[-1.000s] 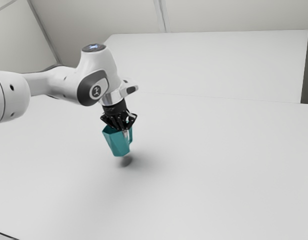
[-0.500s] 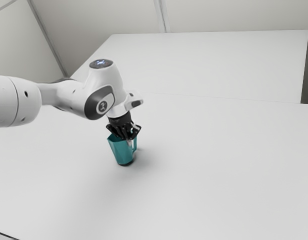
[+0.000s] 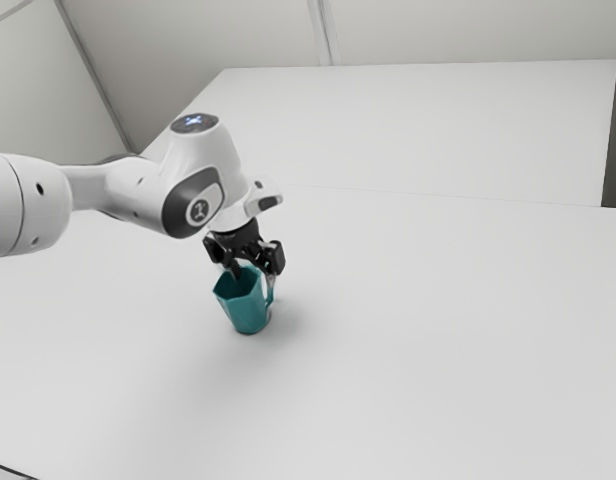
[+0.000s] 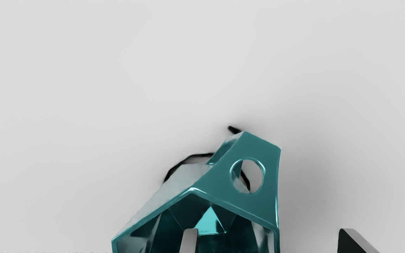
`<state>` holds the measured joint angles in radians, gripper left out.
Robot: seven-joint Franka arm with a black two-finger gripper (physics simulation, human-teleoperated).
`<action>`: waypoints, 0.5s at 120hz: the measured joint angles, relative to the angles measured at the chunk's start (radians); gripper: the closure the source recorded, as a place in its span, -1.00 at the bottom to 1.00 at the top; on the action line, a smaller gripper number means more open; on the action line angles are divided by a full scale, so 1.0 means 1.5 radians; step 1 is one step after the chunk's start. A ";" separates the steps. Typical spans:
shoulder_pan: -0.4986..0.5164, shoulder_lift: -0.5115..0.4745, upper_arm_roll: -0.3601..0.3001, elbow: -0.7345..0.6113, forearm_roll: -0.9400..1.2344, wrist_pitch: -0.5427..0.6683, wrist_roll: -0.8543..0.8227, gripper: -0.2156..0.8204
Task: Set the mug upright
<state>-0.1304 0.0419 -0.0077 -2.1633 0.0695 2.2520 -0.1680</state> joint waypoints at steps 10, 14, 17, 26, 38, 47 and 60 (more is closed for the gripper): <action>0.000 -0.019 0.000 0.000 0.000 -0.010 0.002 -0.35; 0.000 -0.027 0.000 0.000 0.000 -0.015 0.002 -0.38; 0.000 -0.033 0.000 0.000 0.000 -0.018 0.003 -0.41; 0.000 -0.055 0.000 0.000 0.000 -0.026 0.004 -0.46; -0.006 -0.077 0.000 0.008 -0.002 -0.041 0.005 -0.51; -0.013 -0.082 0.000 0.027 -0.002 -0.053 0.007 -0.53; -0.014 -0.082 0.001 0.070 -0.001 -0.082 0.010 -0.55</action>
<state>-0.1515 -0.0812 -0.0067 -2.0590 0.0685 2.1296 -0.1535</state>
